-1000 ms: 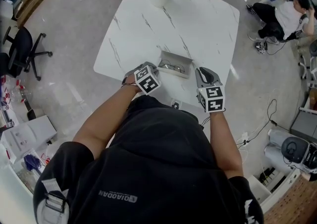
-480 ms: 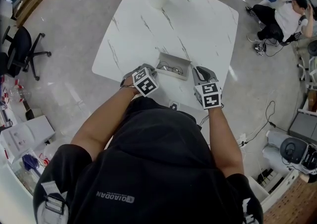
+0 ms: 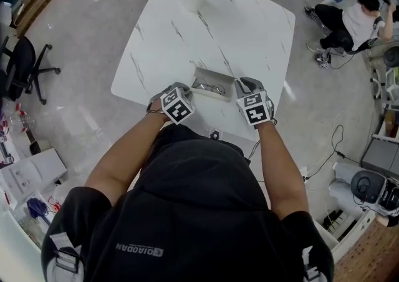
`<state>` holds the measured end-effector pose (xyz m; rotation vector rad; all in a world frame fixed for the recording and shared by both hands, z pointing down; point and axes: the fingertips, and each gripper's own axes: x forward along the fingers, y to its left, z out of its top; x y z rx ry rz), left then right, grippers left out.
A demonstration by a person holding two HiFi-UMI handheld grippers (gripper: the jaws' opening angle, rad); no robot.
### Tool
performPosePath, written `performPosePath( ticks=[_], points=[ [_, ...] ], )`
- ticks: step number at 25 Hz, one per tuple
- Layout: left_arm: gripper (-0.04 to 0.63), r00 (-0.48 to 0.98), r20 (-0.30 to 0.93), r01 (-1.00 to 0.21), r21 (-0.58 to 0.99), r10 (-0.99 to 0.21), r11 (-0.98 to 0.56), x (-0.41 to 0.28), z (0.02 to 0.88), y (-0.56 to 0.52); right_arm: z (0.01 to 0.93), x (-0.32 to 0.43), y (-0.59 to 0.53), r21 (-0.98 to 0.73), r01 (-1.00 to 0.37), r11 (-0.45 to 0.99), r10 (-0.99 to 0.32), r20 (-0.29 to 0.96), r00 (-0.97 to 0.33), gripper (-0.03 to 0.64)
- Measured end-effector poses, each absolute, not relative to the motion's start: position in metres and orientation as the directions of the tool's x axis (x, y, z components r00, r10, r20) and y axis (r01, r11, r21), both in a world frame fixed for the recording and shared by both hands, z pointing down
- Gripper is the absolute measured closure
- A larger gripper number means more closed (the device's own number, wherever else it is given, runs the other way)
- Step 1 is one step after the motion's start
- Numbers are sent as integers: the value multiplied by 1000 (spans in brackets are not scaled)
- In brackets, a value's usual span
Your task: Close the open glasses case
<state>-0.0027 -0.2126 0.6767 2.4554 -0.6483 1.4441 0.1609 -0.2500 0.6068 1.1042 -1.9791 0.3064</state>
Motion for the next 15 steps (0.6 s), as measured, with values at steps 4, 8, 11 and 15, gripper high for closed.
performPosePath(
  ticks=[4, 8, 11, 15],
  points=[
    [546, 416, 872, -476, -35, -260, -879, -2, 679, -215, 612, 159, -258, 191, -764, 616, -565, 783, -259, 569],
    [546, 422, 870, -479, -23, -254, -877, -1, 678, -215, 614, 156, -260, 206, -739, 642, -551, 793, -258, 569],
    [546, 423, 869, -481, -25, -257, -876, -2, 677, -214, 614, 155, -259, 212, -732, 647, -547, 798, -253, 570],
    [546, 425, 867, -480, -26, -259, -877, -1, 677, -217, 614, 154, -259, 226, -725, 650, -551, 797, -246, 588]
  ],
)
